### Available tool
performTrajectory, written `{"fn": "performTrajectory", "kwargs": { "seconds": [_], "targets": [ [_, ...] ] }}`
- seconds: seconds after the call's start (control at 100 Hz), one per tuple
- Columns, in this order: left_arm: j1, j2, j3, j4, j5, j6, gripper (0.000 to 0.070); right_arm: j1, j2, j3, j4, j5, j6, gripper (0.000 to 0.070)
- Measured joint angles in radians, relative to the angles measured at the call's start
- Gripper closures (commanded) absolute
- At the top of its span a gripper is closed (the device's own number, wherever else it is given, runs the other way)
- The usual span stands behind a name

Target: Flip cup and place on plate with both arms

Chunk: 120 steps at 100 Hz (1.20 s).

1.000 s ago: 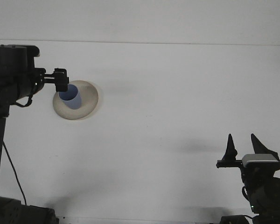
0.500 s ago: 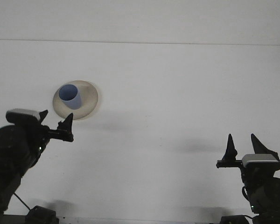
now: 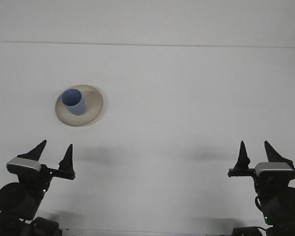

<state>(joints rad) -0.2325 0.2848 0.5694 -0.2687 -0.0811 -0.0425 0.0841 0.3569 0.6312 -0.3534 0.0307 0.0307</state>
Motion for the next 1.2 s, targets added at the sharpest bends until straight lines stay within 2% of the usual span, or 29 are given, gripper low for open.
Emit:
{"fn": "performTrajectory", "kwargs": {
  "seconds": [0.05,0.1,0.19,0.28,0.31,1.2],
  "targets": [
    [0.000,-0.005,0.000,-0.003,0.000,0.000,0.0157,0.000,0.000,0.000,0.000,0.000,0.000,0.0244],
    [0.000,-0.003,0.000,-0.006,0.000,0.000,0.0242,0.000,0.000,0.000,0.000,0.000,0.000,0.0294],
    [0.000,-0.003,0.000,-0.008,0.000,0.000,0.0455,0.000,0.000,0.000,0.000,0.000,0.000,0.0477],
    [0.000,-0.003,0.000,-0.008,0.000,0.000,0.0696,0.000,0.000,0.000,0.000,0.000,0.000,0.0671],
    [0.000,-0.003,0.000,-0.008,0.000,0.000,0.0696,0.000,0.000,0.000,0.000,0.000,0.000,0.0700],
    [0.000,-0.003,0.000,-0.054,0.000,0.000,0.0690,0.000,0.000,0.000,0.000,0.000,0.000,0.0699]
  ]
}}
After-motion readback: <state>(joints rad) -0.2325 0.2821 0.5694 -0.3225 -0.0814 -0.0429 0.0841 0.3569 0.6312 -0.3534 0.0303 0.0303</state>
